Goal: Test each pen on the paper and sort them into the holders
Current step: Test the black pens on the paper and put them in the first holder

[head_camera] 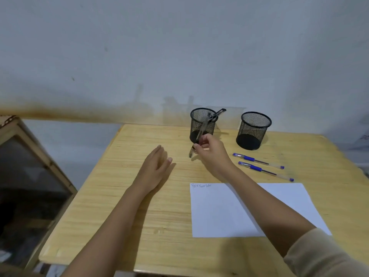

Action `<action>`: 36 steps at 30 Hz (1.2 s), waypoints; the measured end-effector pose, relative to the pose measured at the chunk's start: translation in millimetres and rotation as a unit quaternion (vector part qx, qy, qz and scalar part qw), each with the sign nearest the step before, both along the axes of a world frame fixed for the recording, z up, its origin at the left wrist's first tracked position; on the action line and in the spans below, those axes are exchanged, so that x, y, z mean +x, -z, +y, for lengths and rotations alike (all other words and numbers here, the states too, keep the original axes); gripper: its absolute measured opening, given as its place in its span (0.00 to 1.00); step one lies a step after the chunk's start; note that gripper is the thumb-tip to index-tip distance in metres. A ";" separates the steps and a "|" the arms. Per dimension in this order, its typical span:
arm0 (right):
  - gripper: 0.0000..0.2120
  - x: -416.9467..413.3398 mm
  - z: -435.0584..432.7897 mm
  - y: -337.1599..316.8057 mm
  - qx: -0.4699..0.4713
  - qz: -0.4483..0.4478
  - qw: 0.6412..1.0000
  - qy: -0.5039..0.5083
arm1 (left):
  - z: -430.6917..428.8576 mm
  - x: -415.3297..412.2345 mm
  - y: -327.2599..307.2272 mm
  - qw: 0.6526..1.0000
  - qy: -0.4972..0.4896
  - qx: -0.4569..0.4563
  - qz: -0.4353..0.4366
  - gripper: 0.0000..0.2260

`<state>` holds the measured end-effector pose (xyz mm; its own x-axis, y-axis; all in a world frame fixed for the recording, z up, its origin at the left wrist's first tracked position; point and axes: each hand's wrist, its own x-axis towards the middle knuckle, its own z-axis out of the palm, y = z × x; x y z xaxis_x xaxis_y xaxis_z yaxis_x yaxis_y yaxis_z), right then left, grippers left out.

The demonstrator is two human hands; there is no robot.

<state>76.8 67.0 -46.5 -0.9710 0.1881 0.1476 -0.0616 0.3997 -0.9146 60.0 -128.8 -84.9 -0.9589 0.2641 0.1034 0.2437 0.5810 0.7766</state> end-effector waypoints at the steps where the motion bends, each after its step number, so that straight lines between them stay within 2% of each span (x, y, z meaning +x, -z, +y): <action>1: 0.03 5.7 0.0 -2.3 -0.056 -0.010 0.998 0.004 | 7.3 6.6 -4.4 0.996 0.003 0.087 -0.027 0.24; 3: 0.07 15.3 0.2 -5.3 -0.133 -0.020 0.991 -0.003 | 23.2 19.1 -13.3 0.981 0.007 0.191 -0.043 0.19; 7: 0.10 31.1 5.3 -16.2 -0.151 0.021 0.988 -0.023 | 39.5 25.9 -31.7 0.973 0.045 0.224 0.013 0.07; 10: 0.11 37.3 13.5 -22.3 -0.216 0.035 0.975 -0.046 | 41.6 26.0 -39.1 0.961 0.051 0.270 0.016 0.09; 15: 0.11 43.3 17.1 -28.1 -0.296 0.041 0.953 -0.049 | 51.3 30.2 -44.2 0.959 0.071 0.276 0.013 0.09; 22: 0.10 49.7 19.2 -29.0 -0.300 0.072 0.949 -0.058 | 54.3 38.0 -51.0 0.944 0.066 0.322 -0.019 0.06; 32: 0.10 50.4 17.2 -19.7 -0.248 0.062 0.963 -0.087 | 43.7 40.4 -53.0 0.954 0.055 0.289 -0.052 0.04; 34: 0.10 50.0 28.1 -21.0 -0.218 0.082 0.972 -0.039 | 28.6 39.1 -48.6 0.953 0.027 0.297 -0.053 0.05; 36: 0.07 52.8 60.2 -27.8 -0.275 0.102 0.955 0.034 | -5.2 33.8 -41.6 0.949 -0.039 0.310 -0.042 0.06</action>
<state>129.6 127.2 -18.6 -0.9152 0.3534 0.1936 -0.2523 -0.1281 -0.9591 93.8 -134.0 -43.3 -0.9849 0.1056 0.1372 0.1401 0.0204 0.9899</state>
